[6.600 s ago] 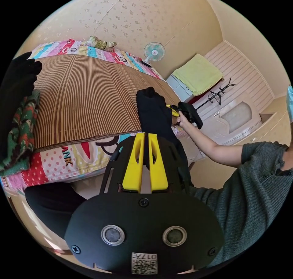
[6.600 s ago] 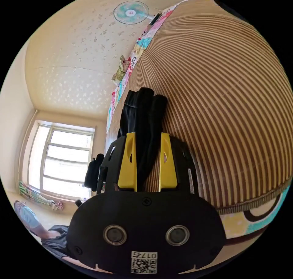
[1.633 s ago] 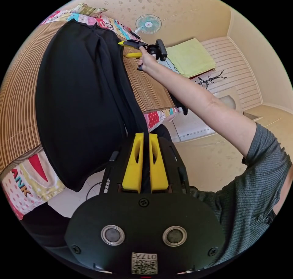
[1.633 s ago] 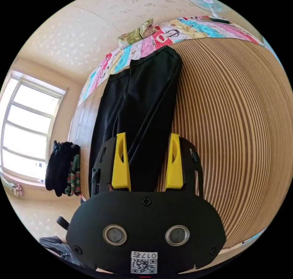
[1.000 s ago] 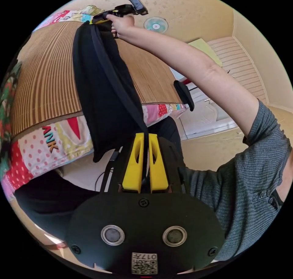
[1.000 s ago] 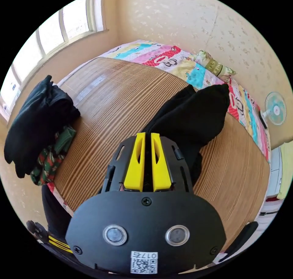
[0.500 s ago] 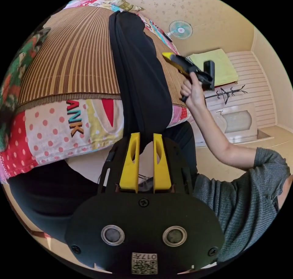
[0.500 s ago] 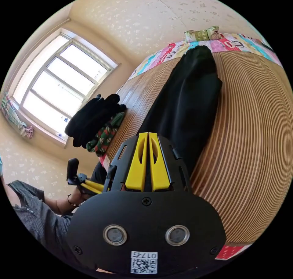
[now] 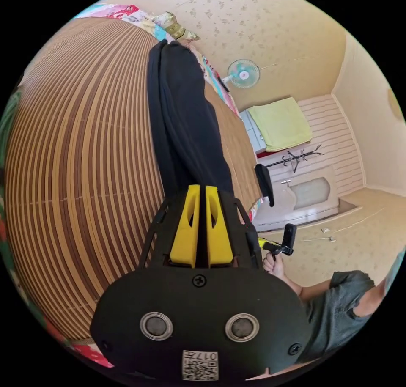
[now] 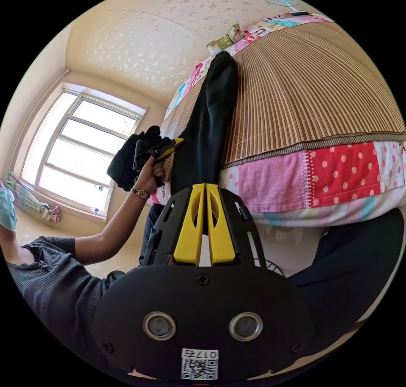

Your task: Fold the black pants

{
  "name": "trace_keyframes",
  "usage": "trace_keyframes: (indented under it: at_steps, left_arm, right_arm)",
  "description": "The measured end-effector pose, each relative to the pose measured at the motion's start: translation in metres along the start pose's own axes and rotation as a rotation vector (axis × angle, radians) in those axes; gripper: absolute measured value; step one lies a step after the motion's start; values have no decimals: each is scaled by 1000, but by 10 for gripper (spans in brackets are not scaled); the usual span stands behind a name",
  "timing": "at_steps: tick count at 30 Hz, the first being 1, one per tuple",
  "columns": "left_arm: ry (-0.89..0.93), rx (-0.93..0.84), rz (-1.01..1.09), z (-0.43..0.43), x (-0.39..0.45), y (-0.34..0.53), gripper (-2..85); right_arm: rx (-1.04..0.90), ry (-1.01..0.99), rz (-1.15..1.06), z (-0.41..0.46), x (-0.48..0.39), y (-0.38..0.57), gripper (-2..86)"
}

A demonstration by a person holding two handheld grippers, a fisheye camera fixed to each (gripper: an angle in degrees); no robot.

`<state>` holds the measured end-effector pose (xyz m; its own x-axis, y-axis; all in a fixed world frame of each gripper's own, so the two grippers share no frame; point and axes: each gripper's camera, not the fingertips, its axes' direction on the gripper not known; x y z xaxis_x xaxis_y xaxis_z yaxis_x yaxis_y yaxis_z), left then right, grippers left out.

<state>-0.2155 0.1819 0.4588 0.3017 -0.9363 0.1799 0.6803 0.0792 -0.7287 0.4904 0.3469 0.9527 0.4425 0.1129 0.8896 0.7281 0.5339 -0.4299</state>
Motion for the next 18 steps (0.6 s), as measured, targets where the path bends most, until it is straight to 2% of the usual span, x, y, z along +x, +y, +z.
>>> trace_keyframes:
  at_steps: [3,6,13,18]
  left_arm:
    - [-4,112,36,-27,11,44,7]
    - [-74,48,-71,-20,-2,68,21]
    - [-270,-61,28,-12,48,101,57]
    - [-305,2,-26,-21,60,130,80]
  right_arm:
    - [-2,4,-25,-3,1,0,8]
    - [-40,22,-24,3,11,-4,17]
    - [-99,-56,-35,17,15,-27,69]
    - [-177,-63,-46,32,13,-35,94]
